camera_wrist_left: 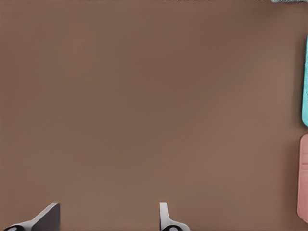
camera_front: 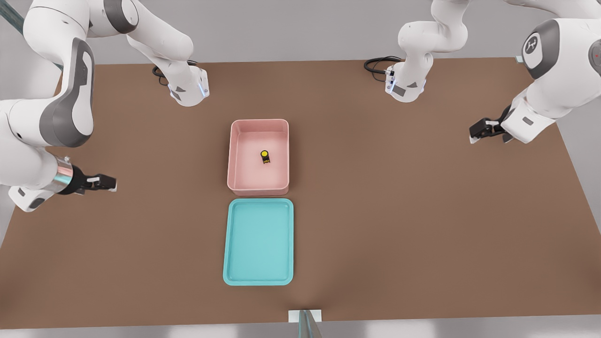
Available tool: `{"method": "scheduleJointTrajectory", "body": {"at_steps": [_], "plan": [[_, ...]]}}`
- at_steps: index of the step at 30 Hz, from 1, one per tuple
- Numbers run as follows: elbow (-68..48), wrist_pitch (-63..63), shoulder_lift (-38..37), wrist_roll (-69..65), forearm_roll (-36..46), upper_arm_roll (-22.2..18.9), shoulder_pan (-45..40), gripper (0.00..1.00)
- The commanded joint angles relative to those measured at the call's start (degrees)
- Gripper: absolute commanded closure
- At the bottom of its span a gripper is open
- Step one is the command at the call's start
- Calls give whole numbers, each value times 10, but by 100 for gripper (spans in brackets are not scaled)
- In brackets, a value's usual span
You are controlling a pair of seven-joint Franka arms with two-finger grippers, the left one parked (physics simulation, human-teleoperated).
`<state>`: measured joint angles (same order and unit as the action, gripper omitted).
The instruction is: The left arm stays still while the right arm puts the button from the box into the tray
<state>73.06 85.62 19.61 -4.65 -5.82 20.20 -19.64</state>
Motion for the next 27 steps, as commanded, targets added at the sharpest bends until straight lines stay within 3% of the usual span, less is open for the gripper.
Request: {"method": "scheduleJointTrajectory", "body": {"at_steps": [1, 2, 3, 4, 5, 6, 8, 9, 10, 11, 13, 14, 19, 20, 22, 27], "plan": [[0, 26, 0, -29, -1, 1, 0, 0], [0, -4, -8, -36, 10, 24, 19, 0], [-35, -90, -12, -30, 36, 145, 39, 0], [-50, -86, -13, 45, 62, 258, 63, 0], [-46, -19, -8, 153, 28, 273, 177, 0], [-42, 0, -5, 346, -60, 282, 262, 0], [14, 24, 7, 568, -58, 277, 330, 0], [87, 103, 2, 691, -27, 273, 332, 0], [192, 188, -42, 721, -19, 125, 454, 0], [311, 314, -70, 712, 23, 43, 504, 0], [314, 319, -37, 587, 80, -64, 505, 0], [313, 327, -20, 572, 79, -85, 505, 0], [368, 510, 19, 729, 73, -85, 514, 0], [397, 531, 17, 734, 32, -85, 519, 0], [444, 560, 4, 653, 27, -108, 513, 0], [510, 669, 11, 652, 27, -100, 519, 0]]}}
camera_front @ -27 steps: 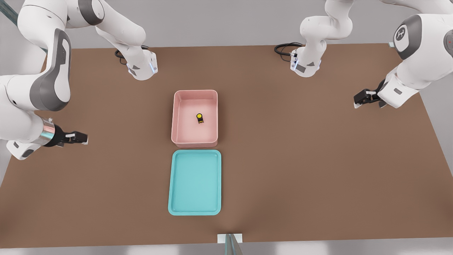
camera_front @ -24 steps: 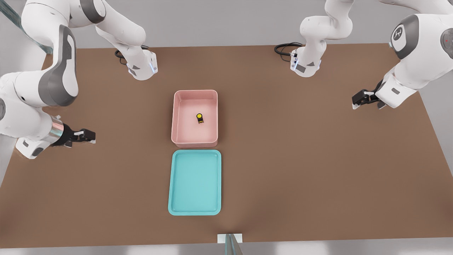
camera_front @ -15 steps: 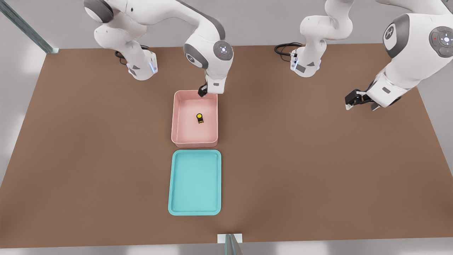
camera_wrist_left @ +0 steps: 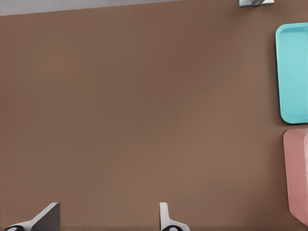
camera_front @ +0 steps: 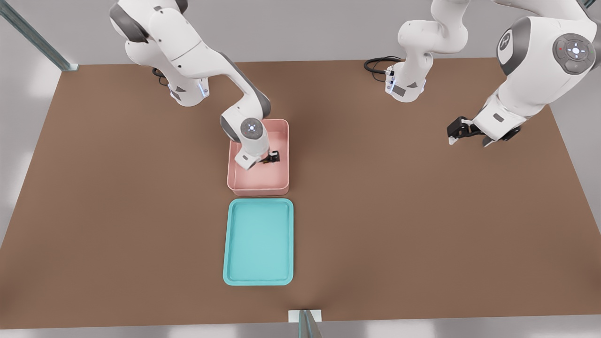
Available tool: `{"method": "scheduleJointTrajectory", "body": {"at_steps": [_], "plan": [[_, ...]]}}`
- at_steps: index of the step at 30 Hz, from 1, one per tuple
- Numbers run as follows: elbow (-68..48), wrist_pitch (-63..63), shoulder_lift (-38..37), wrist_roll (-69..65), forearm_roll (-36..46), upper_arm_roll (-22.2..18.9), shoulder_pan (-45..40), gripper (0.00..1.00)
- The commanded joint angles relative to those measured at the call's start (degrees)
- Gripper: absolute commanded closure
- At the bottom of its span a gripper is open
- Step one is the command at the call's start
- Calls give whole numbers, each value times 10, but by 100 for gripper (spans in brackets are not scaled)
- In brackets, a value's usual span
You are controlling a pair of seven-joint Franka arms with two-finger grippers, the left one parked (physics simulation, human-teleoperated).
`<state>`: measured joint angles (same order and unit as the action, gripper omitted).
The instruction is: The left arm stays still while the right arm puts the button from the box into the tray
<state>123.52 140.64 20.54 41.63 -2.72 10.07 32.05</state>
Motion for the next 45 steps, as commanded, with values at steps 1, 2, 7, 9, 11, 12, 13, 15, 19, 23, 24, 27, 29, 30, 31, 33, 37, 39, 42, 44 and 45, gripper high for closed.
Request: {"method": "scheduleJointTrajectory", "body": {"at_steps": [1, 2, 7, 9, 11, 12, 13, 15, 19, 23, 24, 27, 29, 30, 31, 33, 37, 39, 42, 44, 45], "plan": [[18, 133, 2, 188, -4, 5, 2, 0], [29, 152, 4, 188, -4, 13, 2, 0], [77, 188, 6, 167, -42, 16, -4, 0], [91, 197, 5, 137, -50, 16, -8, 0], [104, 211, 6, 130, -54, 17, -7, 0], [111, 222, 6, 130, -54, 20, -6, 0], [113, 226, 7, 130, -54, 25, -6, 1], [118, 231, 7, 132, -54, 43, -7, 1], [138, 254, 8, 109, -54, 46, -11, 1], [136, 255, 6, 94, -54, 39, -18, 3], [135, 255, 6, 86, -54, 36, -20, 3], [136, 255, 6, 85, -54, 36, -21, 41], [134, 255, 6, 87, -54, 36, -21, 49], [132, 254, 7, 86, -54, 36, -21, 54], [131, 253, 7, 86, -54, 36, -21, 57], [124, 250, 6, 90, -54, 36, -22, 57], [72, 181, 0, 89, -54, 36, -29, 57], [1, 90, -4, 60, -54, 34, -38, 57], [-115, -1, 4, -44, -52, -5, -45, 56], [-213, -24, 60, -124, -46, -21, -62, 56], [-275, -24, 107, -157, -46, -27, -73, 56]]}}
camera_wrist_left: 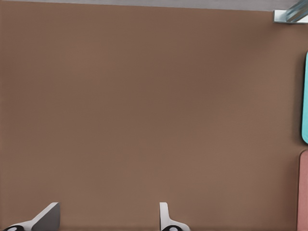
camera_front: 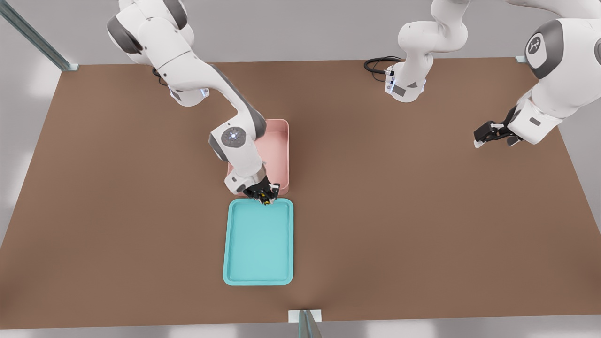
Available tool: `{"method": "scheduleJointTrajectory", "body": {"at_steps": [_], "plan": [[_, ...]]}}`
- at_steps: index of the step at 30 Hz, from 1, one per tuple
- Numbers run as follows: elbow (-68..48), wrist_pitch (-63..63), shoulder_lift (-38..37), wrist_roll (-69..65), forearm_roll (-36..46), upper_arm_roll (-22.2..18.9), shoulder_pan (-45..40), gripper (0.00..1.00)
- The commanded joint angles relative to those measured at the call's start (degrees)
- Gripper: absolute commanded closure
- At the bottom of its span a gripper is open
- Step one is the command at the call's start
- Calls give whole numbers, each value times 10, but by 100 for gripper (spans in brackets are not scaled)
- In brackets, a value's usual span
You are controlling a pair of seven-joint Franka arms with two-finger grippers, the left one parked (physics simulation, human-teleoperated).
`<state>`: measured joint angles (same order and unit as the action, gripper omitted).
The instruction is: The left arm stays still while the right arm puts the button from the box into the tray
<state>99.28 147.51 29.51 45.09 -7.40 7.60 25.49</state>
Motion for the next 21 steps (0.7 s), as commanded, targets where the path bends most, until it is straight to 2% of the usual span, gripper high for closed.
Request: {"method": "scheduleJointTrajectory", "body": {"at_steps": [1, 4, 6, 7, 9, 10, 11, 13, 15, 16, 17, 18, 21], "plan": [[-109, -92, 85, -230, 4, -20, -8, 56], [-278, -86, 241, -310, 9, -25, -42, 56], [-334, -89, 285, -305, 12, -22, -42, 54], [-362, -116, 290, -304, 37, -21, -41, 0], [-427, -251, 287, -304, 90, -20, -42, 0], [-482, -374, 255, -305, 90, -17, -42, 0], [-487, -451, 186, -313, 89, -11, -42, 0], [-443, -600, 50, -335, 44, -14, -44, 0], [-428, -774, -19, -385, 44, -14, -85, 0], [-391, -771, -52, -396, 20, -16, -89, 0], [-350, -766, -89, -310, 20, -14, -98, 0], [-231, -709, -190, -308, 56, -15, -149, 0], [-165, -640, -237, -245, 63, -18, -182, 0]]}}
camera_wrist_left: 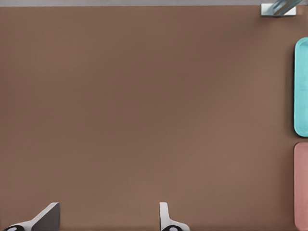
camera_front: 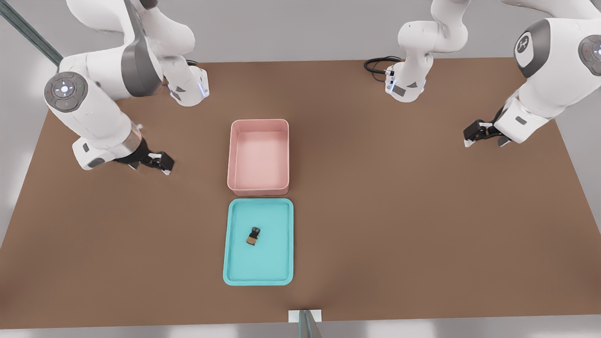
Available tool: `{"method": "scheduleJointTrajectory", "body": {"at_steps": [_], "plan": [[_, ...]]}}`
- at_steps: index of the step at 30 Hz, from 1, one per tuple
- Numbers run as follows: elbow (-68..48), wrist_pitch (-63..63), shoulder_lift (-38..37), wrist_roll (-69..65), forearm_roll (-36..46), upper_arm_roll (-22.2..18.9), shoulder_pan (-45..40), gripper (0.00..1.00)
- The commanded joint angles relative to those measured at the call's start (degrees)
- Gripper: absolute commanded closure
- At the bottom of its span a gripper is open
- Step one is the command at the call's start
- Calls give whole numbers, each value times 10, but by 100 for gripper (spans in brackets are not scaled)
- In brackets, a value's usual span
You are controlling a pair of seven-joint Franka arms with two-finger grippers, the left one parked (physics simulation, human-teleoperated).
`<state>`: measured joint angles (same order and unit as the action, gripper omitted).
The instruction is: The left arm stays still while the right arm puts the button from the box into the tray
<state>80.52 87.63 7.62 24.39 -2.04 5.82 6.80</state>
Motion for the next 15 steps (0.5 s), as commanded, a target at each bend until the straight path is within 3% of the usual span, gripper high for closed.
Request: {"method": "scheduleJointTrajectory", "body": {"at_steps": [1, 15], "plan": [[25, -32, -17, -37, 10, 0, 4, 0], [24, -31, -50, 10, 8, -5, 8, 0]]}}
